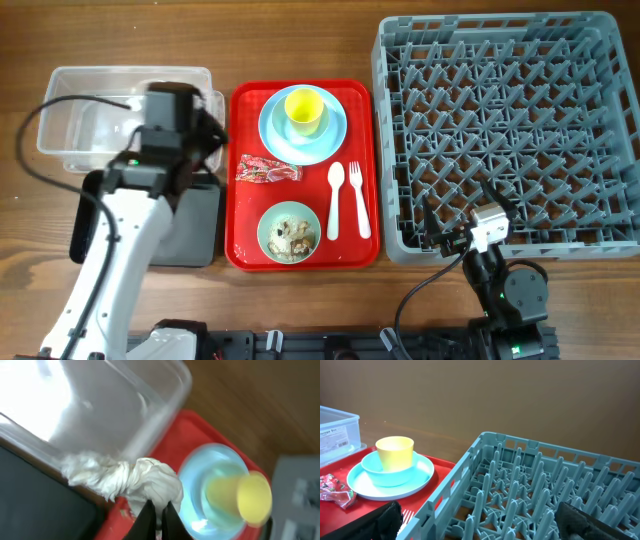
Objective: Sort waste into correct bins and load items into the dishwasher rack
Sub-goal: 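Carry the tissue left and drop it into the clear bin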
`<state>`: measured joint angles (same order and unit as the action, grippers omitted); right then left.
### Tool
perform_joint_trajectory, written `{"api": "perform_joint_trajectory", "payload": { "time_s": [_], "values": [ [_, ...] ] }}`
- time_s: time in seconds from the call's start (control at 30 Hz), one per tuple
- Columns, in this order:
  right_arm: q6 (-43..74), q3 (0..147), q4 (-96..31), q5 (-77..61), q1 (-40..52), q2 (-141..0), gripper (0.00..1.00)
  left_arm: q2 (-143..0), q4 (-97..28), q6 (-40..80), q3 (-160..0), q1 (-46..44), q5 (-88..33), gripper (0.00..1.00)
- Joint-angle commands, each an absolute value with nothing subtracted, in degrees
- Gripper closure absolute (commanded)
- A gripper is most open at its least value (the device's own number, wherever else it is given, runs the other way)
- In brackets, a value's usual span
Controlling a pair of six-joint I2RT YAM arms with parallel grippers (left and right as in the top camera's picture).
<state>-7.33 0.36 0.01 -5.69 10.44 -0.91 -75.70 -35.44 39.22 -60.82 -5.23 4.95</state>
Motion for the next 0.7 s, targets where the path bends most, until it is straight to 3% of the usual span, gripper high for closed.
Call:
{"api": "perform_joint_trajectory", "payload": {
  "time_s": [0.0,0.2,0.27,0.33,0.37,0.43,0.53,0.67],
  "values": [
    [-7.5,0.3,0.3,-5.4,10.4,-0.8,0.00,-78.9,-32.0,36.2,-61.4,0.7,8.7,0.96],
    [-7.5,0.3,0.3,-5.3,10.4,-0.8,0.00,-87.7,-26.3,36.2,-61.4,7.0,8.4,0.96],
    [-7.5,0.3,0.3,-5.3,10.4,-0.8,0.00,-91.0,-24.1,36.2,-61.4,8.1,8.4,0.91],
    [-7.5,0.3,0.3,-5.3,10.4,-0.8,0.00,-93.9,-21.7,36.2,-61.4,8.9,8.4,0.69],
    [-7.5,0.3,0.3,-5.3,10.4,-0.8,0.00,-94.4,-21.1,36.2,-61.4,9.1,8.4,0.41],
    [-7.5,0.3,0.3,-5.3,10.4,-0.8,0.00,-94.6,-19.9,36.1,-61.4,9.5,8.4,0.21],
    [-7.5,0.3,0.3,-5.3,10.4,-0.8,0.01,-92.8,-19.9,34.6,-62.4,9.6,8.4,0.13],
    [-7.5,0.3,0.3,-5.4,10.4,-0.8,0.00,-87.9,-21.1,33.3,-64.1,9.4,4.4,0.16]
  ]
}}
